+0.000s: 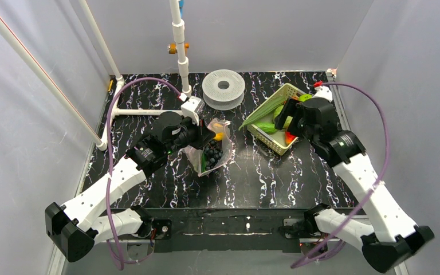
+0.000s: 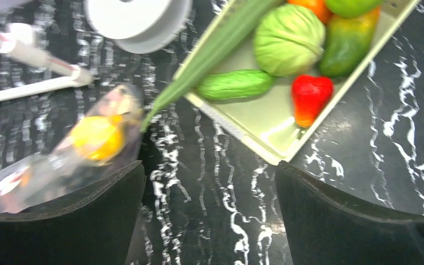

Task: Place the food in the zip-top bag and seal the zipper
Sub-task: Adjust the zipper food storage bag at the center of the board, then pick up the fake vegetable from the bin, then place the fake vegetable in the zipper food storage bag.

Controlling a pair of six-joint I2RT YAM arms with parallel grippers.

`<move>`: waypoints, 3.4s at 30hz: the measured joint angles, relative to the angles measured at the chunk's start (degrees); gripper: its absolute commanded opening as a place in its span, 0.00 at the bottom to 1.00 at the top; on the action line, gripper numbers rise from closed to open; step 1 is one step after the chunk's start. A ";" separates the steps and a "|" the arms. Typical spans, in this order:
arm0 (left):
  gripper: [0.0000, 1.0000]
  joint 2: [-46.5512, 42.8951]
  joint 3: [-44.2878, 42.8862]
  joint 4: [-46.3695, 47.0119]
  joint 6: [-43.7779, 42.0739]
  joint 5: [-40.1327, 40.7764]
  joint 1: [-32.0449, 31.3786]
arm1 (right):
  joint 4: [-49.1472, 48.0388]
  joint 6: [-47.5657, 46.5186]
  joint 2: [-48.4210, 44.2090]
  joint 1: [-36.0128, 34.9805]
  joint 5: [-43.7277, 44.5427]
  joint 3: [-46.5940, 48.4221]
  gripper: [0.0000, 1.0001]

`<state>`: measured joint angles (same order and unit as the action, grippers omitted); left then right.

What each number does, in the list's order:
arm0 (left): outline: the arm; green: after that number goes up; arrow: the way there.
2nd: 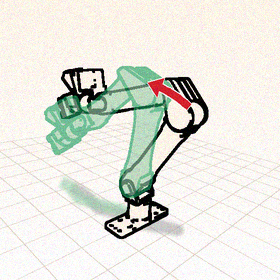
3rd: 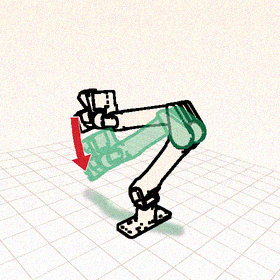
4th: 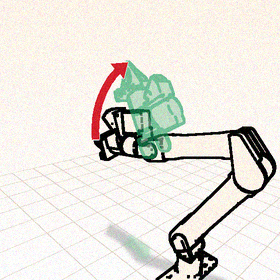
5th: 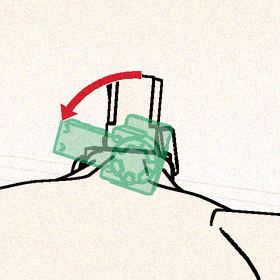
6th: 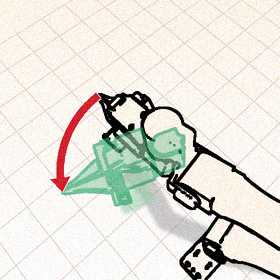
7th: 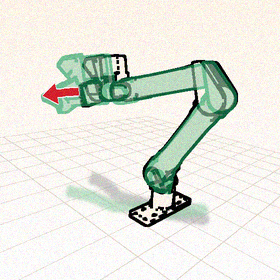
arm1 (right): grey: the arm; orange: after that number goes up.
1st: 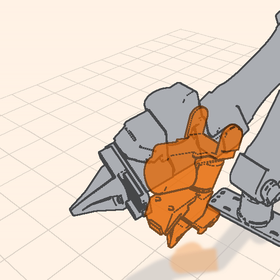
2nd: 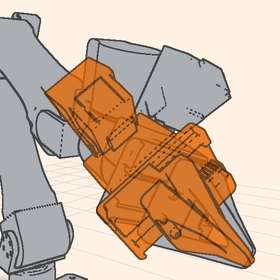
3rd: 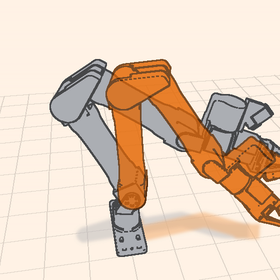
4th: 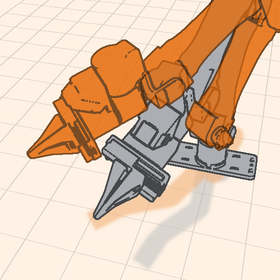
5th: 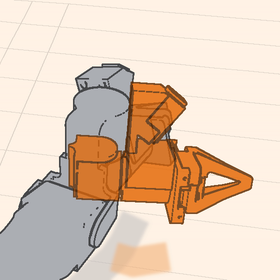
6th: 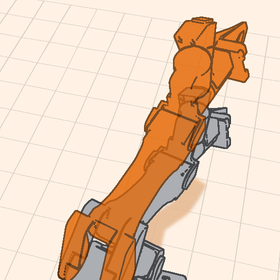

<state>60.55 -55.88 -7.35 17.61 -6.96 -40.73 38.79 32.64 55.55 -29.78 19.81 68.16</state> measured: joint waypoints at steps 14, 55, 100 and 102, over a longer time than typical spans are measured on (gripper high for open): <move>0.00 0.00 0.00 -0.02 0.44 -1.01 0.00 | -1.90 -0.35 29.53 12.17 -1.73 5.49 0.98; 0.00 0.00 0.00 -0.04 1.07 -2.43 0.00 | -6.43 -12.66 57.20 14.69 3.08 20.28 0.80; 0.00 1.09 0.00 0.02 1.99 -3.50 0.00 | -19.45 -4.39 12.17 14.12 -57.72 -11.96 0.01; 0.00 1.09 0.00 0.02 1.99 -3.56 0.00 | -20.17 -4.24 9.99 13.60 -61.94 -12.87 0.01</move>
<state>61.65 -55.88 -7.33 19.59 -10.52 -40.73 18.61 28.40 65.54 -16.19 -42.13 55.29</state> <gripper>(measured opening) 0.007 0.373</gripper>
